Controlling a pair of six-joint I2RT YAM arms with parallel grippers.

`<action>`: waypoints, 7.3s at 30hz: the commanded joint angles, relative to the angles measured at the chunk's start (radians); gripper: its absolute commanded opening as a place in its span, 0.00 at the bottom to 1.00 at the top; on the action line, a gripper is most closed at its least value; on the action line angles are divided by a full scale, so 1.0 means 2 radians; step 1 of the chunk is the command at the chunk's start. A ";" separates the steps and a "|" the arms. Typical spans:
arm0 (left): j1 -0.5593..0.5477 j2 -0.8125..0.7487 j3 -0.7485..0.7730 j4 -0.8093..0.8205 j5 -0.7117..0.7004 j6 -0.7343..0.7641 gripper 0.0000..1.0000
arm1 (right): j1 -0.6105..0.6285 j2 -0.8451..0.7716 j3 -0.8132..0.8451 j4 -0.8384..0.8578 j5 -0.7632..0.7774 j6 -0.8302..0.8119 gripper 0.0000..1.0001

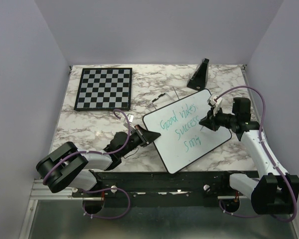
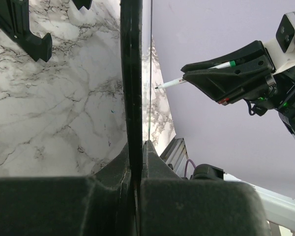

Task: Write a sentence on the whiteboard
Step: Write a sentence on the whiteboard, then put down the whiteboard on the whiteboard stand.

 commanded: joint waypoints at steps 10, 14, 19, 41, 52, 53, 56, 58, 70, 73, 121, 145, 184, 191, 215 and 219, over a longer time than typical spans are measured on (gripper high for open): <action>-0.003 -0.005 0.011 0.049 0.013 0.014 0.00 | 0.002 0.030 -0.001 -0.038 -0.014 -0.030 0.01; -0.004 -0.007 0.009 0.049 0.011 0.014 0.00 | 0.002 0.033 0.001 -0.058 -0.015 -0.044 0.00; -0.003 -0.006 0.009 0.049 0.012 0.014 0.00 | 0.002 0.031 0.000 -0.083 -0.013 -0.063 0.01; -0.003 -0.005 0.006 0.055 0.013 0.014 0.00 | 0.001 0.020 0.008 -0.085 0.040 -0.056 0.01; -0.003 -0.005 0.005 0.056 0.013 0.014 0.00 | 0.001 0.028 0.012 -0.055 0.033 -0.033 0.01; -0.004 -0.006 0.005 0.056 0.012 0.014 0.00 | 0.001 0.028 0.010 -0.051 0.036 -0.032 0.01; -0.003 -0.006 0.005 0.055 0.011 0.014 0.00 | 0.001 0.027 0.009 -0.041 0.052 -0.027 0.01; -0.004 -0.007 0.005 0.055 0.012 0.014 0.00 | 0.001 0.025 0.008 -0.033 0.069 -0.022 0.00; -0.003 -0.008 0.007 0.053 0.014 0.014 0.00 | 0.001 0.018 0.009 -0.002 0.051 -0.002 0.01; -0.004 -0.008 0.008 0.052 0.014 0.015 0.00 | 0.001 0.021 0.009 -0.004 0.041 -0.002 0.01; -0.003 -0.013 0.006 0.055 0.020 0.023 0.00 | -0.005 -0.008 0.090 -0.060 0.073 0.012 0.01; 0.034 -0.164 0.081 -0.100 0.100 0.141 0.00 | -0.093 -0.163 0.074 -0.036 -0.225 0.143 0.01; 0.327 -0.235 0.234 -0.185 0.331 0.157 0.00 | -0.133 -0.163 0.087 -0.094 -0.382 0.111 0.01; 0.384 -0.183 0.259 -0.164 0.389 0.171 0.00 | -0.133 -0.163 0.066 -0.095 -0.366 0.103 0.01; 0.404 0.039 0.303 0.024 0.383 0.148 0.00 | -0.133 -0.144 0.055 -0.104 -0.351 0.087 0.01; 0.404 0.058 0.294 0.048 0.383 0.147 0.00 | -0.133 -0.139 0.056 -0.107 -0.349 0.083 0.01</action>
